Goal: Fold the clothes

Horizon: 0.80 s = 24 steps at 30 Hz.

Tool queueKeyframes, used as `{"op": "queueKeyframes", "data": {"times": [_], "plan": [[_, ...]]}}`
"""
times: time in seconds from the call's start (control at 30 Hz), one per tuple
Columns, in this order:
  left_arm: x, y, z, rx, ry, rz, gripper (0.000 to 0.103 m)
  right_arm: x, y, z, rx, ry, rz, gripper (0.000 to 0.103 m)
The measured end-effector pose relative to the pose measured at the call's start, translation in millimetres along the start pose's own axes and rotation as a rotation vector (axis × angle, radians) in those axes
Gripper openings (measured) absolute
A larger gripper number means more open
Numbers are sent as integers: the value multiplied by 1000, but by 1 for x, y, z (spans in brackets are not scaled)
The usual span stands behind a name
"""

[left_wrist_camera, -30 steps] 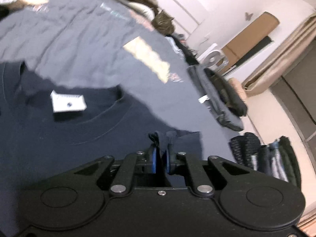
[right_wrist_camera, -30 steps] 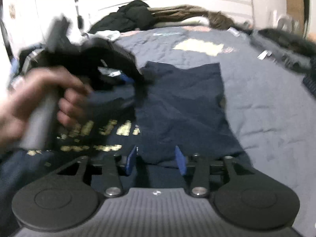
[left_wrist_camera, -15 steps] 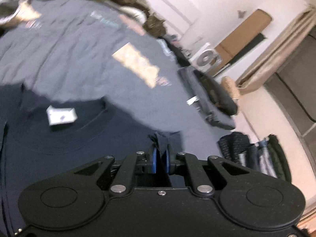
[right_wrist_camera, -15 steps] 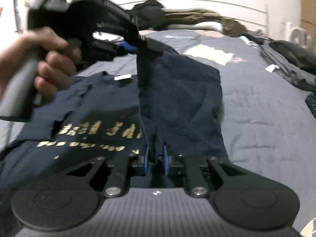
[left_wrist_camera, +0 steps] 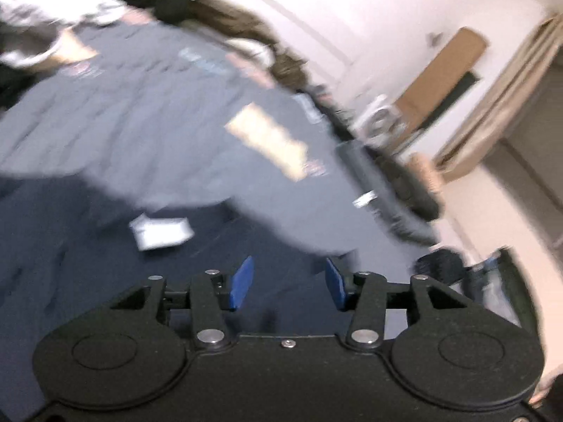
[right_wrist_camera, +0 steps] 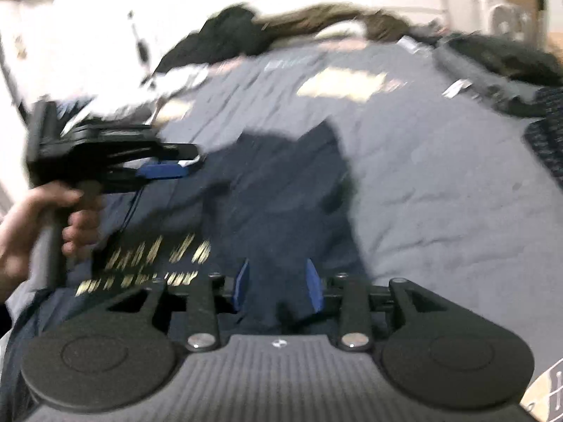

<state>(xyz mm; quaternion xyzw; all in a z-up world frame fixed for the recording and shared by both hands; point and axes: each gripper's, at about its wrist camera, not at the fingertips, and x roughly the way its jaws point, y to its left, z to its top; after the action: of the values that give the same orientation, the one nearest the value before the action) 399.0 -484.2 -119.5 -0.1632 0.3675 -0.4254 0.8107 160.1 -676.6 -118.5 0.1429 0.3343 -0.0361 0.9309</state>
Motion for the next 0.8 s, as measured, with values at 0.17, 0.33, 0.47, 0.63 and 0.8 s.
{"op": "queueKeyframes", "data": {"times": [0.17,0.33,0.47,0.63,0.8], "plan": [[61,-51,9,160,110,-51,56,10,1,-9,-16,-25,-19,36],[136,-61,1,221,232,5,55,30,-3,-25,-13,-39,-122,36],[174,-39,-4,198,307,36,7,42,-6,-33,-41,29,-126,36],[175,-10,-2,116,262,49,8,41,-12,-32,-19,47,-113,36],[158,15,5,6,159,50,8,41,-17,-33,-11,77,-91,36]]}}
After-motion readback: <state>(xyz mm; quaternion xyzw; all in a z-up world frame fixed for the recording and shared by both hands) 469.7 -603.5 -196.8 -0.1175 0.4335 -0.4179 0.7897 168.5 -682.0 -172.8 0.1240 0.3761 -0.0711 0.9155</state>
